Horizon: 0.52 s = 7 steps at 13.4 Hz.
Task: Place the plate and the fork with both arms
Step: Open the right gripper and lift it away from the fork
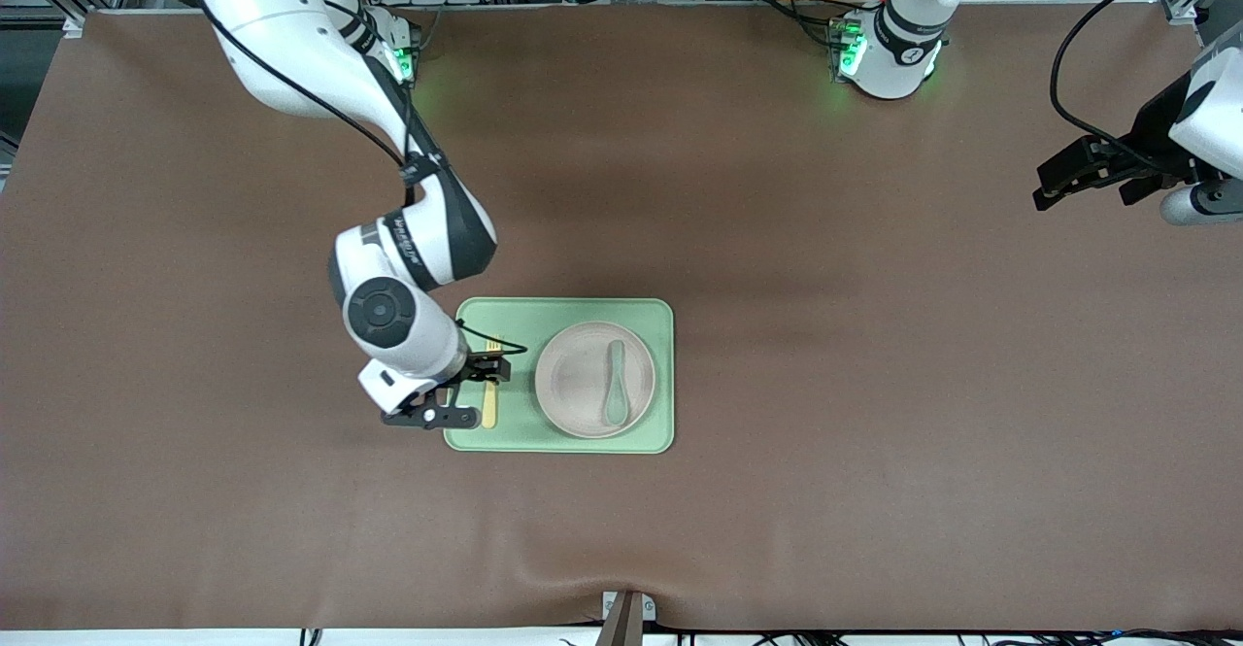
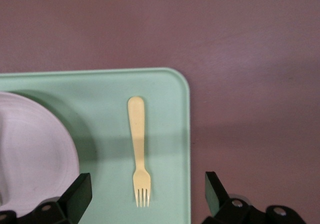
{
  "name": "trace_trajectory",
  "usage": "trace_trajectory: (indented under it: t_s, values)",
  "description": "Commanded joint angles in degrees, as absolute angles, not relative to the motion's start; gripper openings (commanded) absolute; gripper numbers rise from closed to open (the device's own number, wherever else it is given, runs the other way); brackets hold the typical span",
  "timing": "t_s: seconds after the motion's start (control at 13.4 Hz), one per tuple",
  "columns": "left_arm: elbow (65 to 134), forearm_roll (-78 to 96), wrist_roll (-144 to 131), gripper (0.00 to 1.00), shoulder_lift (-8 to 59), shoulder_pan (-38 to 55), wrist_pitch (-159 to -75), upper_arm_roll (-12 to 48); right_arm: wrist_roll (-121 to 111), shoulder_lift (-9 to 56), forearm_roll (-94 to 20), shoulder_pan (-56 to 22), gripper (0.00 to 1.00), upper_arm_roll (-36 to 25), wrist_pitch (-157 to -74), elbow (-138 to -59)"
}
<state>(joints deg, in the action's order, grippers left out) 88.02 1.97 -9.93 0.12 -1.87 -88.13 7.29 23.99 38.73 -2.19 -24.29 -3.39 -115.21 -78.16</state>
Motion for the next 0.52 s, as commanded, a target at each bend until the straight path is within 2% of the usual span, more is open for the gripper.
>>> trace_trajectory:
  t_s: [0.0,0.3,0.45]
  values:
    - [88.77,0.79,-9.84,1.00,-1.23,-2.55,-87.10,8.26,23.03,34.65,-2.81,-20.57,1.00,-2.46,-108.83,-75.59]
    - [88.77,0.97,-9.05,1.00,-1.14,-2.29,-86.75,8.35,15.33,27.61,-2.55,-17.59,1.00,-2.72,-102.05,-75.50]
    - [88.86,0.97,-8.96,1.00,-1.14,-2.11,-86.31,8.52,10.57,24.80,-3.16,-12.33,1.00,-2.29,-100.03,-75.50]
